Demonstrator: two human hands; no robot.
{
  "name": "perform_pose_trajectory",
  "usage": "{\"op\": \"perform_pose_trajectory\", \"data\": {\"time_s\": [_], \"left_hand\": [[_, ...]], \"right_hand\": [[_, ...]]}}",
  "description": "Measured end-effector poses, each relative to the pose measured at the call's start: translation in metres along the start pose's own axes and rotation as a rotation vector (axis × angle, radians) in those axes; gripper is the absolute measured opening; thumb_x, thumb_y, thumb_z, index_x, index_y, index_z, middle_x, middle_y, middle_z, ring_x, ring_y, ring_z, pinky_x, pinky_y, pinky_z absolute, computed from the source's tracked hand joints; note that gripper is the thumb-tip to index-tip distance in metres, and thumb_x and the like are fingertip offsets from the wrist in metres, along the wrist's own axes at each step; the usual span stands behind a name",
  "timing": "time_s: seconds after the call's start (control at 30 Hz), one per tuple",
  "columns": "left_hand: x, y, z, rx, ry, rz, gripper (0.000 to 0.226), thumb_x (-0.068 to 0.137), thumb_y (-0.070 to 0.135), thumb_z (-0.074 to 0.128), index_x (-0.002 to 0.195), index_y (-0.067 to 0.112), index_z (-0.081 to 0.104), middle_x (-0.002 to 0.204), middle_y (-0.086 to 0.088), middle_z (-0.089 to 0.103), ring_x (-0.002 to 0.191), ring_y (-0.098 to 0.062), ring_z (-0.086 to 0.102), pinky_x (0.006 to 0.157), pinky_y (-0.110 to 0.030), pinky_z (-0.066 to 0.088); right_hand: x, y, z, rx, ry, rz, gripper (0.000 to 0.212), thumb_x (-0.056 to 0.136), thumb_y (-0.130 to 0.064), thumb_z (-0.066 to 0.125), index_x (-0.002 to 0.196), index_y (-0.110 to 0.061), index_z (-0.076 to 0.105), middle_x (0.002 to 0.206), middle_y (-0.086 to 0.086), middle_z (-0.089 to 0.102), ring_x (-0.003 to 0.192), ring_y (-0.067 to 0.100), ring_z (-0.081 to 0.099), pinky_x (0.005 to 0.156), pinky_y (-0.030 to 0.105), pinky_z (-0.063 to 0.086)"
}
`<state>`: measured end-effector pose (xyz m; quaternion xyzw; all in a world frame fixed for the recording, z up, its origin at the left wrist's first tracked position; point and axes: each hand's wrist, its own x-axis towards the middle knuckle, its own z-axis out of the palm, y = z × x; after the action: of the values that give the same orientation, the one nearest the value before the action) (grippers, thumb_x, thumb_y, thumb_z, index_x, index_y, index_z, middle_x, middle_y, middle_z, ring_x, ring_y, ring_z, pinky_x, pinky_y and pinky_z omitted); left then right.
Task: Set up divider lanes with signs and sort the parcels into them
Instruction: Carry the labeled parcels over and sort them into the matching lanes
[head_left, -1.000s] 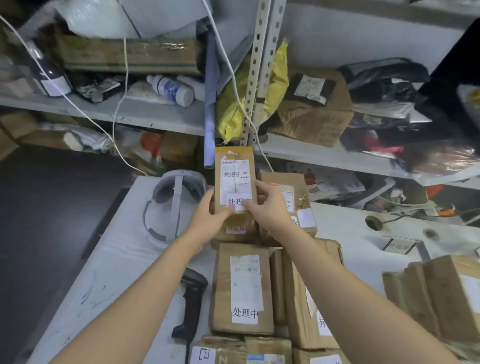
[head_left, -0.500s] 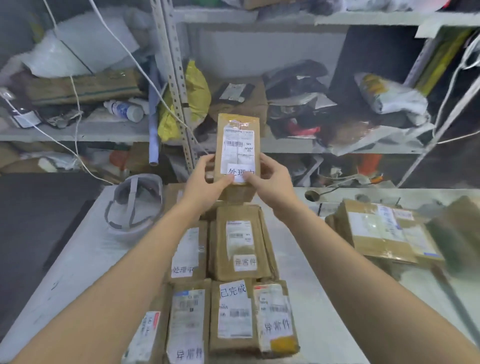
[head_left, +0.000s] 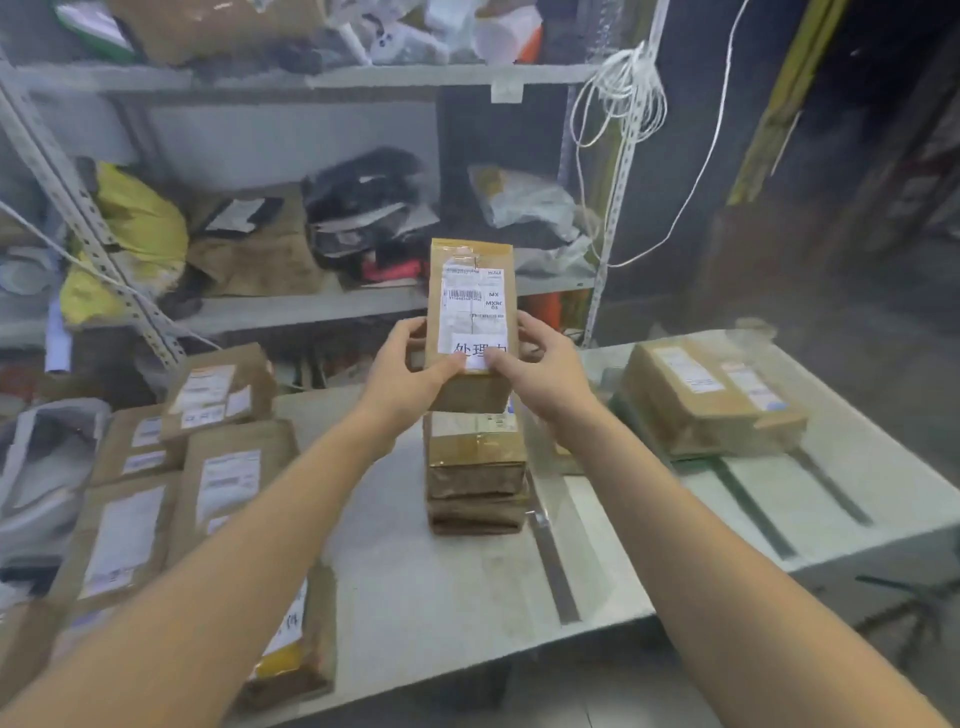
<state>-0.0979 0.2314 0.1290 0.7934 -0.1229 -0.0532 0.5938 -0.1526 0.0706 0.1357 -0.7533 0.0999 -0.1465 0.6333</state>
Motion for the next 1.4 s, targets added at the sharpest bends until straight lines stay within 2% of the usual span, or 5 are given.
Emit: {"op": "perform_pose_trajectory", "data": {"time_s": [0.47, 0.67, 0.93, 1.1, 1.4], "left_hand": [[0.084, -0.051, 0.200, -0.052, -0.166, -0.238, 0.055, 0.082, 0.028, 0.079, 0.128, 0.025, 0.051, 0.109, 0.011, 0.058, 0.091, 0.000, 0.055, 0.063, -0.011, 0.042], [0.101, -0.080, 0.234, 0.019, -0.127, -0.372, 0.059, 0.078, 0.024, 0.082, 0.130, 0.019, 0.054, 0.102, 0.010, 0.059, 0.085, -0.003, 0.057, 0.083, -0.029, 0.052], [0.108, -0.091, 0.263, 0.040, -0.083, -0.422, 0.065, 0.081, 0.015, 0.080, 0.138, 0.014, 0.048, 0.138, -0.003, 0.057, 0.106, -0.009, 0.053, 0.083, -0.023, 0.044], [0.106, -0.067, 0.258, 0.163, -0.013, -0.394, 0.079, 0.083, 0.026, 0.078, 0.150, 0.016, 0.035, 0.148, -0.004, 0.047, 0.131, -0.021, 0.048, 0.100, -0.031, 0.044], [0.061, -0.005, 0.157, 0.819, 0.211, -0.205, 0.073, 0.090, 0.044, 0.065, 0.153, 0.026, 0.031, 0.152, -0.001, 0.043, 0.136, -0.026, 0.042, 0.107, -0.039, 0.040]], "right_hand": [[0.091, 0.122, -0.154, -0.256, 0.058, 0.290, 0.056, 0.083, -0.015, 0.079, 0.136, -0.020, 0.060, 0.126, -0.007, 0.067, 0.115, 0.011, 0.063, 0.096, 0.032, 0.053], [0.121, 0.174, -0.164, -0.342, -0.055, 0.392, 0.056, 0.082, -0.015, 0.078, 0.135, -0.018, 0.061, 0.124, -0.004, 0.069, 0.112, 0.014, 0.065, 0.099, 0.038, 0.054], [0.140, 0.196, -0.172, -0.479, -0.153, 0.399, 0.043, 0.090, -0.015, 0.068, 0.132, -0.014, 0.059, 0.130, 0.001, 0.065, 0.118, 0.021, 0.062, 0.098, 0.034, 0.050], [0.148, 0.180, -0.189, -0.581, -0.195, 0.223, 0.040, 0.089, -0.014, 0.066, 0.129, -0.014, 0.059, 0.126, 0.005, 0.067, 0.114, 0.025, 0.063, 0.086, 0.029, 0.049], [0.159, 0.108, -0.152, -0.748, -0.467, -0.234, 0.052, 0.093, -0.020, 0.060, 0.144, -0.014, 0.049, 0.145, 0.008, 0.053, 0.130, 0.028, 0.051, 0.102, 0.039, 0.045]]}}
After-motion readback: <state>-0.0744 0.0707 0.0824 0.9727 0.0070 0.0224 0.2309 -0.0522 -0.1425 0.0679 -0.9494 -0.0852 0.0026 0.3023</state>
